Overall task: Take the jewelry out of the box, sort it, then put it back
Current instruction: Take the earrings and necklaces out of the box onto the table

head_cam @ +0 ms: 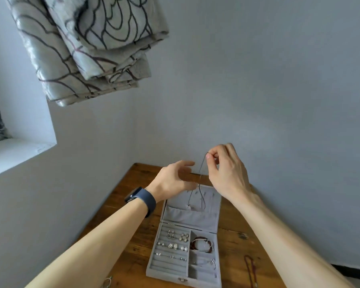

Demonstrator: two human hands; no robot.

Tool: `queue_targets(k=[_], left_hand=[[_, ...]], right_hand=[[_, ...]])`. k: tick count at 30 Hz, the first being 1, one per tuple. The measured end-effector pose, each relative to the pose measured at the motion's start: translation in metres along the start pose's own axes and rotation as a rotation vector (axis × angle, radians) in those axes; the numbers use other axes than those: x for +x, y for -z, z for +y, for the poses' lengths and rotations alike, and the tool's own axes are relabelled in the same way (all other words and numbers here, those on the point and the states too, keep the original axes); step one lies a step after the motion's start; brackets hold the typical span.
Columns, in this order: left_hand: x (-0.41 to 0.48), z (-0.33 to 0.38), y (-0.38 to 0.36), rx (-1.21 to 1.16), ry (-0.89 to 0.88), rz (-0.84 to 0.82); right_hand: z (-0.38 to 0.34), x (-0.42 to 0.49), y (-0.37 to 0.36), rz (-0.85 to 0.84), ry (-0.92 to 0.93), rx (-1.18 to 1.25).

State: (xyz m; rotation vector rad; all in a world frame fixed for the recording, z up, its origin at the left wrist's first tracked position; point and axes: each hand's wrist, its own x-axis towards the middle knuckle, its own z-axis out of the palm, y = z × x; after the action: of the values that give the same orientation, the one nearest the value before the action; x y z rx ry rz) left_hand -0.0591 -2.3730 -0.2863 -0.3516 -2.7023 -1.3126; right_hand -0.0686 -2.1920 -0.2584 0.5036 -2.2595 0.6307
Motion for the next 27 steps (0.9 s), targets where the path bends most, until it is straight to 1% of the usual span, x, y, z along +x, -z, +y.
queue_targets(k=[3,7,9,10,12,13,15,16,18,20,22,24,27], left_hand=[[-0.011,0.045,0.017,0.027,-0.081,0.041],[-0.029,0.091,0.036,0.056,-0.184,0.149],[-0.040,0.107,0.040,0.017,-0.216,0.180],[-0.046,0.112,0.042,-0.003,-0.227,0.185],[-0.060,0.120,0.042,-0.063,-0.225,0.173],[-0.067,0.121,0.040,-0.114,-0.210,0.163],[-0.082,0.120,0.033,-0.252,-0.165,0.147],[-0.090,0.119,0.028,-0.318,-0.138,0.133],[-0.106,0.114,0.017,-0.391,-0.094,0.103],[-0.120,0.106,0.006,-0.427,-0.063,0.090],[-0.131,0.098,0.001,-0.484,-0.028,0.089],[-0.138,0.088,0.000,-0.531,0.018,0.105],[-0.144,0.070,-0.002,-0.550,0.087,0.132]], right_hand=[[-0.020,0.009,0.032,0.031,0.031,0.023],[-0.042,0.016,0.074,0.072,0.083,0.069],[-0.050,0.012,0.091,0.077,0.067,0.119],[-0.052,0.006,0.099,0.079,0.030,0.171],[-0.054,-0.013,0.109,0.058,-0.113,0.381],[-0.057,-0.027,0.113,0.003,-0.211,0.547],[-0.062,-0.063,0.114,-0.203,-0.338,0.898],[-0.063,-0.083,0.110,-0.318,-0.351,0.983],[-0.064,-0.126,0.097,-0.523,-0.370,0.990],[-0.063,-0.169,0.081,-0.606,-0.437,0.959],[-0.063,-0.209,0.066,-0.602,-0.485,0.930],[-0.064,-0.243,0.058,-0.561,-0.543,0.908],[-0.065,-0.285,0.058,-0.502,-0.659,0.945]])
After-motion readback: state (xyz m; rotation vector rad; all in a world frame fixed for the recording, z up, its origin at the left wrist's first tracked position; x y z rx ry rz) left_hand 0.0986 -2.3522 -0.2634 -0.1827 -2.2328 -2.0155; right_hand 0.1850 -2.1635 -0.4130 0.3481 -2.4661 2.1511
